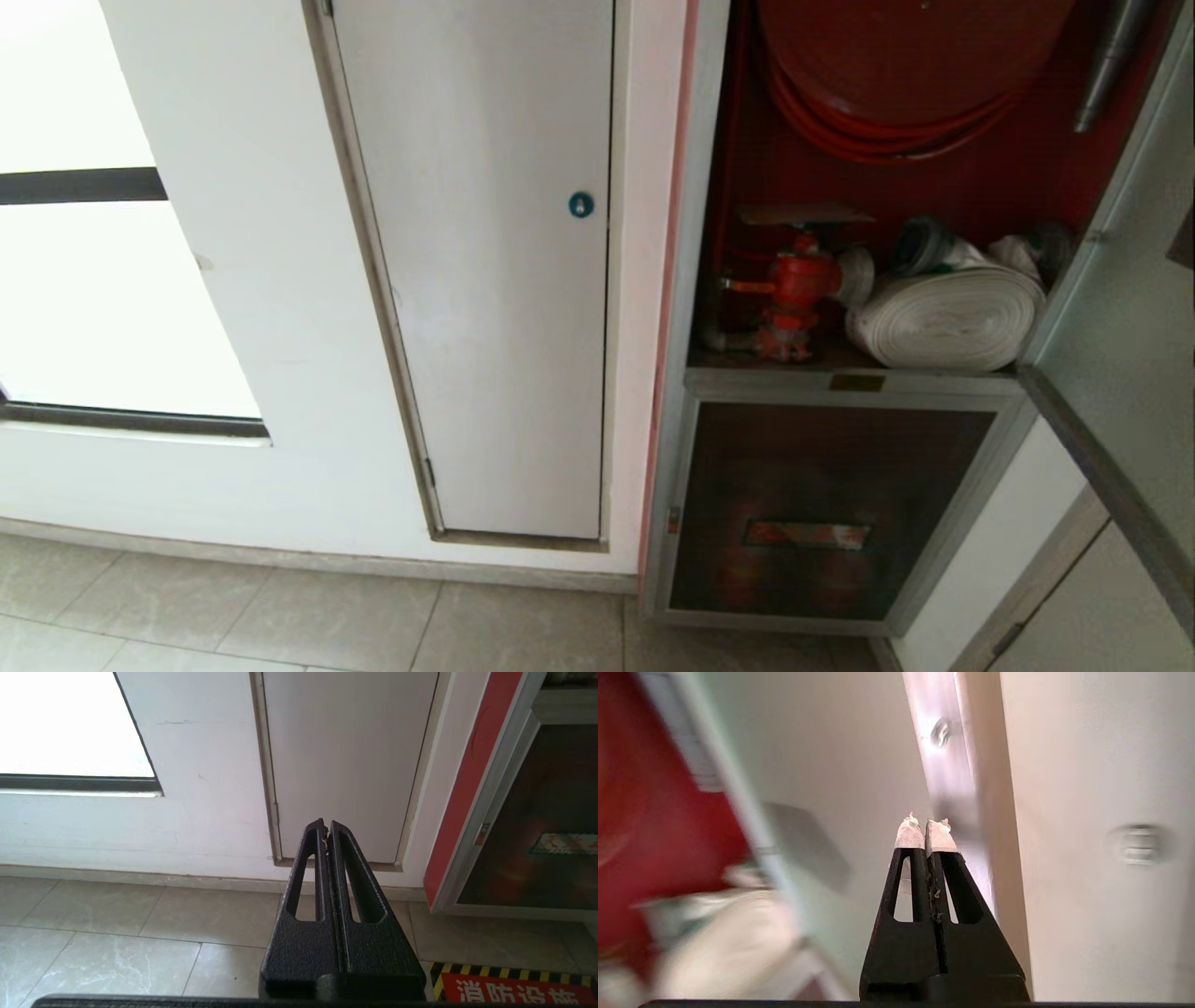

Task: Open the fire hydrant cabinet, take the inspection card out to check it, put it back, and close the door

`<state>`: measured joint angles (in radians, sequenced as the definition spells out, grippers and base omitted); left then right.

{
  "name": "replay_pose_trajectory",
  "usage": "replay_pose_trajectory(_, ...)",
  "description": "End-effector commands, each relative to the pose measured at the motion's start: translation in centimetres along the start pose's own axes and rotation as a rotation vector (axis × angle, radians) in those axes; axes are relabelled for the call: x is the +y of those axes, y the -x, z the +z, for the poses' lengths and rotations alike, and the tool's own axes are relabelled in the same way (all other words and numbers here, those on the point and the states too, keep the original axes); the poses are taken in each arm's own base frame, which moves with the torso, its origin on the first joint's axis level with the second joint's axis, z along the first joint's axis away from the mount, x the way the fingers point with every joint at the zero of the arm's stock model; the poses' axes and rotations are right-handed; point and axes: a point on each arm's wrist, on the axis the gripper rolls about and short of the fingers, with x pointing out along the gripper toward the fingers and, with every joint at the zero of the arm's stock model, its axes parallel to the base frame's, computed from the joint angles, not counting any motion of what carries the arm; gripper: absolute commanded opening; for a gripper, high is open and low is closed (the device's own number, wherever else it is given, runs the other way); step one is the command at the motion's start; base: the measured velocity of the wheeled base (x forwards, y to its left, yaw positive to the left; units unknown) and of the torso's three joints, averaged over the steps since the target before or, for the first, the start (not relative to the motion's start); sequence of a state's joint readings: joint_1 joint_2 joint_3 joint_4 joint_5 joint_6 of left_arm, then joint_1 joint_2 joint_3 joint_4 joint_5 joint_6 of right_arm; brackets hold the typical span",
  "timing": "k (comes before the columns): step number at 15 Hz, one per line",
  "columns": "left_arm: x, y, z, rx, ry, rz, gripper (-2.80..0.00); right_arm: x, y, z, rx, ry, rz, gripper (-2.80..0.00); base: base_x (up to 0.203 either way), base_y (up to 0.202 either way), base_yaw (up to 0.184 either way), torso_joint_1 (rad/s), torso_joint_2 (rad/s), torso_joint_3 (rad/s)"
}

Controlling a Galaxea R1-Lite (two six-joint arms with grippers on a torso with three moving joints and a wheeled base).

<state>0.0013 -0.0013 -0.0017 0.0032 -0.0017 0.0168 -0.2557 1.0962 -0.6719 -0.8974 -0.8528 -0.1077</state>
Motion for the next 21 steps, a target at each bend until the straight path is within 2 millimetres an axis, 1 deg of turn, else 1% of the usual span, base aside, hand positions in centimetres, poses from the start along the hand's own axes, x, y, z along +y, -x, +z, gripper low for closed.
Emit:
replay_pose_trajectory(1,0.0,0.0,0.0,0.001,0.0,0.0,-2.8,-0.9,-0.5,-0.1,-0.009,0.03,-0.067,-2.8,0.0,0.0,0.0,0.0,0.0,0.0)
replay_pose_trajectory(4,0.0,0.0,0.0,0.0,0.0,0.0,-2.8,-1.8,-1.2,-0.3,-0.008,0.066,-0.146,-2.8,0.0,0.0,0.0,0.0,0.0,0.0)
replay_pose_trajectory(6,0.0,0.0,0.0,0.001,0.0,0.0,-2.8,-2.1,-1.8,-1.1,0.033,0.086,-0.18,-2.8,0.0,0.0,0.0,0.0,0.0,0.0)
replay_pose_trajectory(8,0.0,0.0,0.0,0.0,0.0,-0.001,-2.8,-2.1,-1.8,-1.6,0.069,0.081,-0.165,-2.8,0.0,0.0,0.0,0.0,0.0,0.0)
replay_pose_trajectory(10,0.0,0.0,0.0,0.001,0.0,0.0,-2.8,-2.0,-1.8,-1.7,0.072,0.079,-0.135,-2.8,0.0,0.0,0.0,0.0,0.0,0.0)
replay_pose_trajectory(12,0.0,0.0,0.0,0.001,0.0,-0.001,-2.8,-1.8,-1.7,-1.7,0.074,0.073,-0.064,-2.8,0.0,0.0,0.0,0.0,0.0,0.0)
replay_pose_trajectory(16,0.0,0.0,0.0,0.001,0.0,0.0,-2.8,-0.6,-0.8,-1.8,0.097,0.044,0.125,-2.8,0.0,0.0,0.0,0.0,0.0,0.0)
replay_pose_trajectory(19,0.0,0.0,0.0,0.001,0.0,0.0,-2.8,0.7,0.9,-1.7,0.126,0.003,0.276,-2.8,0.0,0.0,0.0,0.0,0.0,0.0)
replay_pose_trajectory(21,0.0,0.0,0.0,0.001,0.0,-0.001,-2.8,0.9,2.6,-1.6,0.145,-0.026,0.378,-2.8,0.0,0.0,0.0,0.0,0.0,0.0)
